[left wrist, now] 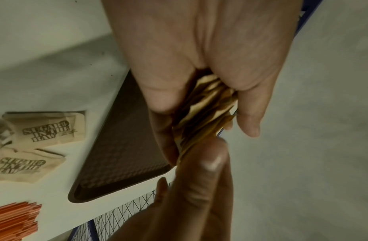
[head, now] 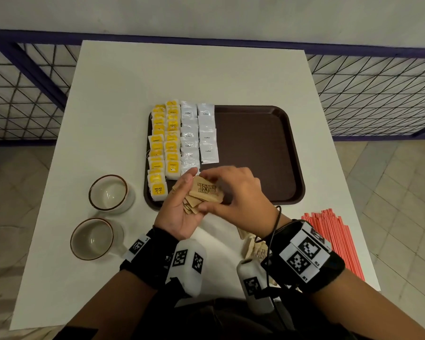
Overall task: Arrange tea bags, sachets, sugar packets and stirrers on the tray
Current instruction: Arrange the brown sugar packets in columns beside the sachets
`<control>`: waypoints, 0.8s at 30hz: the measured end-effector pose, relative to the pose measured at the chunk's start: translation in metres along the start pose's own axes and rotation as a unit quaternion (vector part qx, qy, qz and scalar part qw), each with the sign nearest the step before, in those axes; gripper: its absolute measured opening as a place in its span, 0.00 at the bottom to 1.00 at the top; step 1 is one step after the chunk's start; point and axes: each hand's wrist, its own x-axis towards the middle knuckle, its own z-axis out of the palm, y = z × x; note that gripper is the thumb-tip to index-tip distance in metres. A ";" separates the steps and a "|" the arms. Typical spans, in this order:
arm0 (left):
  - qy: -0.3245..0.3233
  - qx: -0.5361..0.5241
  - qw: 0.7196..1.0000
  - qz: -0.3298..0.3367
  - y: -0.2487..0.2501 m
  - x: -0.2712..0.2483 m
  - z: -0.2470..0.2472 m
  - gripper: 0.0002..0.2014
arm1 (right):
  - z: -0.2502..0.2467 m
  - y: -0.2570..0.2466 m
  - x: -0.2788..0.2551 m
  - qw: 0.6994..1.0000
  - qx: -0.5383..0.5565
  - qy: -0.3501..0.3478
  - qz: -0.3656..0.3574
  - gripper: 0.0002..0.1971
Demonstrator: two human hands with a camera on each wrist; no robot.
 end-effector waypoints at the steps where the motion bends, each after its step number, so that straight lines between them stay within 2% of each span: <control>1: 0.003 0.008 1.000 0.003 0.001 0.000 0.001 0.25 | 0.000 -0.001 -0.001 1.000 -0.020 -0.024 0.001 0.30; 4: 0.024 0.035 0.999 -0.007 0.001 0.001 0.005 0.41 | 0.006 0.002 0.001 0.999 -0.021 -0.032 0.002 0.28; 6: 0.034 0.055 0.998 -0.013 0.000 0.001 0.005 0.45 | 0.007 0.007 0.002 0.999 0.007 -0.037 -0.007 0.27; 7: 0.040 0.072 0.997 -0.014 0.000 0.001 0.004 0.44 | 0.008 0.011 0.004 0.999 0.023 -0.042 -0.006 0.26; 11: 0.042 0.114 0.992 -0.036 0.005 -0.001 0.004 0.28 | 0.011 0.019 0.005 0.994 0.084 -0.063 0.012 0.26; 13: 0.039 0.127 0.990 -0.051 0.006 0.000 0.006 0.26 | 0.010 0.019 0.002 0.993 0.103 -0.060 0.015 0.27; 15: 0.033 0.139 0.988 -0.066 0.005 -0.001 0.008 0.28 | 0.007 0.016 -0.001 0.994 0.095 -0.062 0.003 0.29; 18: 0.024 0.142 0.986 -0.087 0.002 -0.003 0.009 0.32 | 0.001 0.011 -0.001 0.996 0.016 -0.067 -0.057 0.30; 21: 0.014 0.150 0.984 -0.099 -0.001 -0.006 0.008 0.36 | 0.001 0.012 0.006 0.989 -0.041 -0.101 -0.100 0.31; 24: -0.007 0.161 0.981 -0.108 -0.003 -0.007 0.012 0.43 | 0.004 0.013 0.010 0.983 -0.046 -0.141 -0.105 0.39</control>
